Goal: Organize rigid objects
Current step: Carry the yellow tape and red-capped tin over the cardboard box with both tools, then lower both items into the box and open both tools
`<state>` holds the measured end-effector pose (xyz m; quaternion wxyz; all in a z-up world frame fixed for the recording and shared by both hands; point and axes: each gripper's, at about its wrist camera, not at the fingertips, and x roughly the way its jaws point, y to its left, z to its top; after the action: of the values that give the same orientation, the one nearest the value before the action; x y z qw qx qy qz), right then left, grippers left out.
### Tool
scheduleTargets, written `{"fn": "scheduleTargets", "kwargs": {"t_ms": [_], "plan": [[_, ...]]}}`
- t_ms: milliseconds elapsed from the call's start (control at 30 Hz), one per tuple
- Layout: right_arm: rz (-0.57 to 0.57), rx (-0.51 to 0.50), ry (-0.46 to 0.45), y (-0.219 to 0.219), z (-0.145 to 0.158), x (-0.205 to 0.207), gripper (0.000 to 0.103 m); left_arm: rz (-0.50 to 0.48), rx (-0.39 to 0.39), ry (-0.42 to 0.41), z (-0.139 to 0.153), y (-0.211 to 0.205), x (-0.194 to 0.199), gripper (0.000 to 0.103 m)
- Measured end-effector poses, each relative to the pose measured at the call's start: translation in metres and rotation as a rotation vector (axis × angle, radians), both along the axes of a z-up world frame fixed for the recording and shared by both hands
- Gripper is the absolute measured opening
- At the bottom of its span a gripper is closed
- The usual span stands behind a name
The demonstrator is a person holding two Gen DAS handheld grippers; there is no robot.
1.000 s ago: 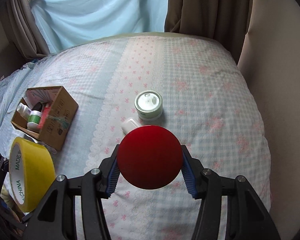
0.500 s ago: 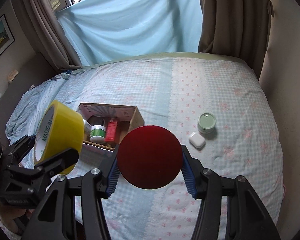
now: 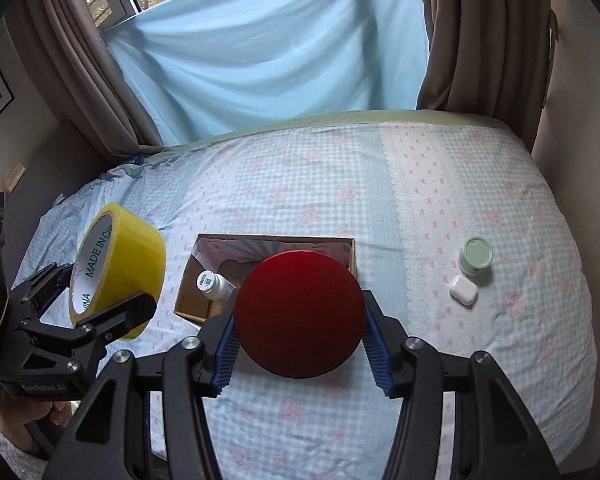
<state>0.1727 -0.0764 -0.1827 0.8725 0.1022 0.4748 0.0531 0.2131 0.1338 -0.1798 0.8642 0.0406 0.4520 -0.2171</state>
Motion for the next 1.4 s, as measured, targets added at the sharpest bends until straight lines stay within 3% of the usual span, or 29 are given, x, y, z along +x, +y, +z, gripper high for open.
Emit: {"fn": "scheduleTargets", "kwargs": {"t_ms": [300,533,733,967,1133,1167,1233,1267,1400], "plan": [[-0.051,0.012,0.117,0.040,-0.057,0.045,0.051,-0.021,0.019,0.128,-0.064,0.031,0.066,0.097],[-0.021,-0.017,0.224,0.044,-0.128,0.078,0.051,-0.024,0.040,0.243,-0.130,0.016,0.113,0.097],[0.028,-0.055,0.262,0.046,-0.178,0.095,0.051,-0.087,0.113,0.313,-0.177,-0.016,0.139,0.097],[0.104,-0.100,0.278,0.044,-0.209,0.106,0.051,-0.113,0.209,0.416,-0.214,-0.037,0.167,0.097],[0.116,-0.103,0.295,0.046,-0.222,0.108,0.051,-0.125,0.263,0.464,-0.224,-0.048,0.173,0.098],[0.112,-0.100,0.286,0.046,-0.222,0.107,0.054,-0.124,0.281,0.474,-0.225,-0.050,0.173,0.098],[0.102,-0.102,0.243,0.045,-0.215,0.104,0.092,-0.126,0.283,0.460,-0.222,-0.050,0.172,0.103],[0.107,-0.100,0.226,0.045,-0.211,0.102,0.103,-0.130,0.270,0.449,-0.217,-0.049,0.171,0.103],[0.126,-0.110,0.225,0.045,-0.206,0.097,0.103,-0.124,0.272,0.428,-0.206,-0.047,0.169,0.103]]}}
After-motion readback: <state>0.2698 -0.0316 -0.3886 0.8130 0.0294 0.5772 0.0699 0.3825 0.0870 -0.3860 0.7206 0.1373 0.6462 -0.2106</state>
